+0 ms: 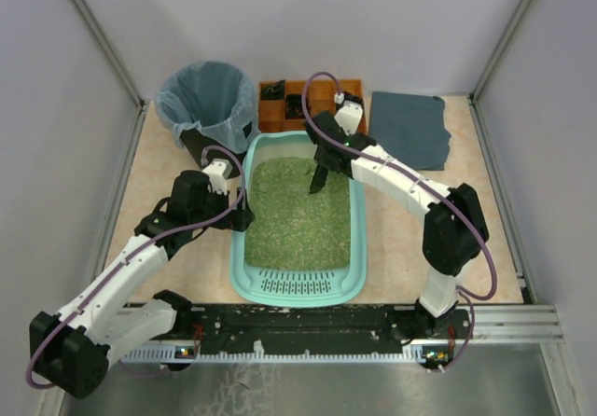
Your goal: Clean the litter box
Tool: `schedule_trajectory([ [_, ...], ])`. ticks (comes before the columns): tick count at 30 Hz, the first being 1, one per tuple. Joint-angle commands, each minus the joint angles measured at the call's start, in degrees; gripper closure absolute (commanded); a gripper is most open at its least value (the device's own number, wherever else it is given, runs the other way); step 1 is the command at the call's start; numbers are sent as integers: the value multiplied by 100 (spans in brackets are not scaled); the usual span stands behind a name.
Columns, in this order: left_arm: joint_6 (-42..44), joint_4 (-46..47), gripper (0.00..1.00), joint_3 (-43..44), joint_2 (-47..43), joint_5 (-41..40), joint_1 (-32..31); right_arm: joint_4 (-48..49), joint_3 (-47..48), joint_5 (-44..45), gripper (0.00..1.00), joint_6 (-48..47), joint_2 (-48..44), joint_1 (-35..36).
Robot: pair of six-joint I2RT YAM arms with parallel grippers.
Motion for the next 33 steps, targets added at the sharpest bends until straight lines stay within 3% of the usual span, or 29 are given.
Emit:
schedule_trajectory([
  [1, 39, 4, 2, 26, 15, 36, -26, 929, -266, -319, 100, -518, -57, 30],
  [9, 34, 4, 2, 24, 17, 43, -29, 1354, -502, -884, 100, -554, 130, -104],
  [16, 36, 3, 2, 26, 32, 56, -23, 1835, -809, -2482, 100, -331, 250, -596],
  [23, 35, 4, 4, 23, 47, 74, -26, 2212, -957, -3324, 100, -376, 374, -648],
  [33, 36, 4, 6, 33, 73, 97, -29, 2464, -1028, -4047, 100, -130, 609, -590],
])
